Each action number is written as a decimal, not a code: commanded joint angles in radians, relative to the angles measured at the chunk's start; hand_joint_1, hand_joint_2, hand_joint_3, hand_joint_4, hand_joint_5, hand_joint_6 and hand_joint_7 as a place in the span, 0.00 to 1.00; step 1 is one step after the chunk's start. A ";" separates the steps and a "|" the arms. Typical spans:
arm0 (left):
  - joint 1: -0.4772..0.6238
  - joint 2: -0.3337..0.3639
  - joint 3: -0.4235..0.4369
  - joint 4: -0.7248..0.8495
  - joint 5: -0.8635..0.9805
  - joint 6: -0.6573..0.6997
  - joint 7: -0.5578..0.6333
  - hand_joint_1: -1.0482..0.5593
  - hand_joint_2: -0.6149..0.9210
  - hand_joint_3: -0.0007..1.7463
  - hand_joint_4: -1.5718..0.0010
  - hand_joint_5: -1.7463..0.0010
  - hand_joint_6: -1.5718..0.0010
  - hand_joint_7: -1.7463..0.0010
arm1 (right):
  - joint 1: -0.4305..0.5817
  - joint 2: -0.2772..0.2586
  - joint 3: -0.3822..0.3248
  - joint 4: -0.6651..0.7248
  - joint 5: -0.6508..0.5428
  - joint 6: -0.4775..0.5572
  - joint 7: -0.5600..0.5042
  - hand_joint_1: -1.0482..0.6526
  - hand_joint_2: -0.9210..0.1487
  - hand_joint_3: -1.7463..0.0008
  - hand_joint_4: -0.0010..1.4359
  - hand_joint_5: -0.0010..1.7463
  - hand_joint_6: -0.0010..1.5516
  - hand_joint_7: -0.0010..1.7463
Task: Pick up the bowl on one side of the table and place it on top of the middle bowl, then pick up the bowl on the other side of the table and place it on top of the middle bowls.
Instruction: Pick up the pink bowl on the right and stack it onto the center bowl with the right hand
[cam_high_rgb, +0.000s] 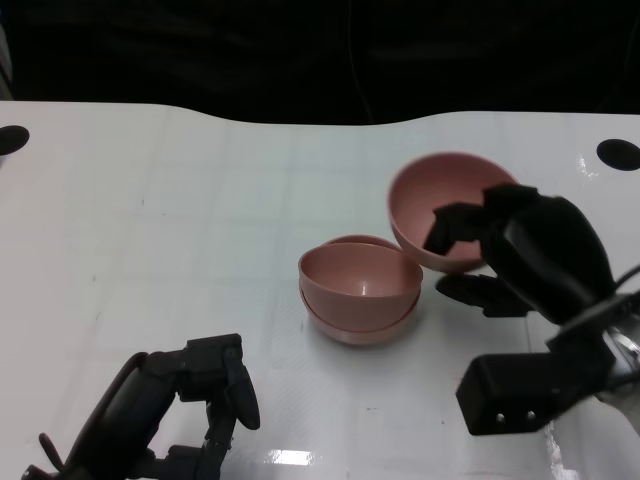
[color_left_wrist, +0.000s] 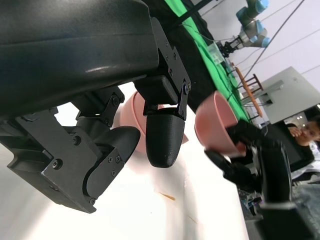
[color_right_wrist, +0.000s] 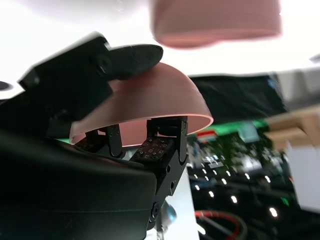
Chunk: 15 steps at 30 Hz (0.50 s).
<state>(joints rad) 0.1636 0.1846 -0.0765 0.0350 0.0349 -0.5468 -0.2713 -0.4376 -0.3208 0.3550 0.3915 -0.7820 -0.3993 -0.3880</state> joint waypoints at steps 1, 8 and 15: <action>-0.003 0.012 0.008 0.015 0.001 -0.010 0.005 0.65 0.60 0.90 0.44 0.00 0.48 0.13 | -0.061 0.024 0.003 0.067 0.029 -0.046 -0.024 0.53 0.60 0.21 0.68 1.00 0.55 0.88; -0.007 0.010 0.007 0.022 0.004 -0.015 0.006 0.66 0.60 0.89 0.43 0.01 0.47 0.13 | -0.143 0.056 0.026 0.162 0.057 -0.123 0.027 0.53 0.58 0.24 0.67 1.00 0.49 0.98; -0.005 0.010 0.004 0.013 0.009 -0.004 0.008 0.66 0.60 0.89 0.43 0.01 0.47 0.13 | -0.183 0.078 0.046 0.210 0.098 -0.173 0.099 0.53 0.56 0.26 0.68 1.00 0.54 0.91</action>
<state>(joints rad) 0.1585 0.1846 -0.0774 0.0504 0.0371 -0.5493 -0.2712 -0.5993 -0.2423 0.3989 0.5908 -0.7046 -0.5614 -0.3050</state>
